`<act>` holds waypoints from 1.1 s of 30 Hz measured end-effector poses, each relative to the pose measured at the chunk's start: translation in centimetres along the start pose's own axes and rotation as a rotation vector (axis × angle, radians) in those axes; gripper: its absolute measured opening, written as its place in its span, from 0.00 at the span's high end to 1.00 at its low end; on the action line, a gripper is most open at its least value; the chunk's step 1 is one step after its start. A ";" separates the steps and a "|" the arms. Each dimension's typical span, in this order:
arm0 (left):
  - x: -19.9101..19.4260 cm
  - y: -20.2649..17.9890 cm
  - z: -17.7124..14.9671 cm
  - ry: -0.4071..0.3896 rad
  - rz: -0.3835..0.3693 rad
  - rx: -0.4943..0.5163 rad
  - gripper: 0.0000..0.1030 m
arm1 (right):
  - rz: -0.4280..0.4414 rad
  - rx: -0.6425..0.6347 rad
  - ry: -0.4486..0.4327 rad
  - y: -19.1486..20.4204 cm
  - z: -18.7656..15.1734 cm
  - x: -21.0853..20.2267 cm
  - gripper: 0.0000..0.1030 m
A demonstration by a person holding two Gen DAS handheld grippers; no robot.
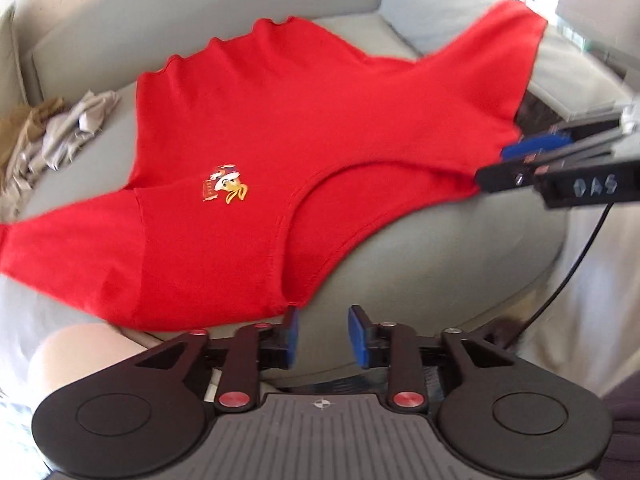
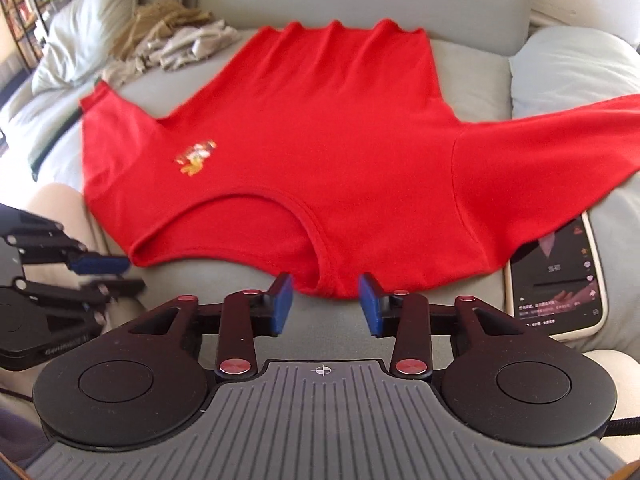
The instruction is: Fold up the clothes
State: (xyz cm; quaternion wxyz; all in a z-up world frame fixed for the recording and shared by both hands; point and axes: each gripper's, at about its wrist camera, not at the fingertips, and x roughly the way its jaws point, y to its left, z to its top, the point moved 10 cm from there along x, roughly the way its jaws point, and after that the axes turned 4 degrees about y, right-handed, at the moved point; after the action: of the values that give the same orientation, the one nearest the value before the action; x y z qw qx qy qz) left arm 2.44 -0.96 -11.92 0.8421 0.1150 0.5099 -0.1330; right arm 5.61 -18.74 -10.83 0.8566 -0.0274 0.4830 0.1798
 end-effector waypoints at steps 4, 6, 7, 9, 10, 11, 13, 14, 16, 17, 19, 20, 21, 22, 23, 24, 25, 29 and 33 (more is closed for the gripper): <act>-1.0 1.9 1.6 -0.075 0.009 -0.133 0.64 | 0.016 0.017 -0.047 0.2 1.3 -0.8 0.59; -0.1 3.0 2.2 -0.071 0.060 -0.178 0.65 | 0.005 0.026 -0.050 0.0 2.4 -0.1 0.59; 0.5 3.4 2.4 -0.064 0.084 -0.195 0.69 | -0.001 0.024 -0.047 -0.1 2.8 0.5 0.59; 1.5 4.4 2.7 -0.051 0.132 -0.228 0.71 | -0.011 0.020 -0.028 -0.2 3.5 1.7 0.59; 2.1 4.8 2.9 -0.044 0.156 -0.245 0.71 | -0.017 0.022 -0.022 -0.2 3.7 2.3 0.59; 2.7 5.0 2.8 -0.027 0.169 -0.250 0.71 | -0.022 0.024 -0.016 -0.3 3.9 2.8 0.59; 4.0 4.5 1.9 0.012 0.174 -0.234 0.70 | -0.047 0.024 0.005 -0.7 3.9 4.2 0.59; 3.8 4.2 1.7 0.003 0.180 -0.229 0.70 | -0.061 0.029 0.040 -1.1 3.3 5.1 0.57; 3.3 3.6 1.2 0.004 0.183 -0.213 0.70 | -0.065 0.027 0.072 -1.2 2.2 5.8 0.53; 3.1 3.5 0.9 0.010 0.176 -0.215 0.71 | -0.063 0.020 0.066 -1.0 1.8 5.8 0.53; 3.0 3.4 0.6 0.023 0.170 -0.208 0.71 | -0.069 -0.004 0.066 -0.7 1.0 5.5 0.52; 3.0 3.4 0.5 0.028 0.168 -0.205 0.71 | -0.068 0.000 0.069 -0.7 0.8 5.3 0.52; 3.0 3.5 0.4 0.033 0.166 -0.202 0.72 | -0.067 0.003 0.072 -0.7 0.5 5.1 0.52; 3.0 3.5 0.3 0.039 0.165 -0.200 0.73 | -0.066 0.009 0.076 -0.7 0.3 4.9 0.52; 3.0 3.5 0.1 0.049 0.164 -0.191 0.73 | -0.063 0.017 0.082 -0.7 0.1 4.7 0.52; 2.9 3.5 -0.1 0.063 0.163 -0.175 0.73 | -0.060 0.025 0.090 -0.8 -0.1 4.5 0.52; 2.8 3.5 -0.3 0.078 0.163 -0.160 0.73 | -0.057 0.031 0.100 -0.8 -0.3 4.2 0.52; 1.6 3.2 -1.4 0.110 0.081 -0.165 0.66 | -0.033 0.016 0.185 -0.1 -1.9 3.3 0.39; -0.6 3.6 -1.1 0.075 0.059 -0.167 0.63 | 0.026 0.013 0.162 0.6 -1.9 0.8 0.39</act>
State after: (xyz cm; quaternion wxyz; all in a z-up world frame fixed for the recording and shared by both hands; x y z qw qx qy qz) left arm 2.47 2.84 -11.71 0.8325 0.0641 0.5469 -0.0606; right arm 4.22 -18.37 -12.44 0.8124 -0.0299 0.5522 0.1849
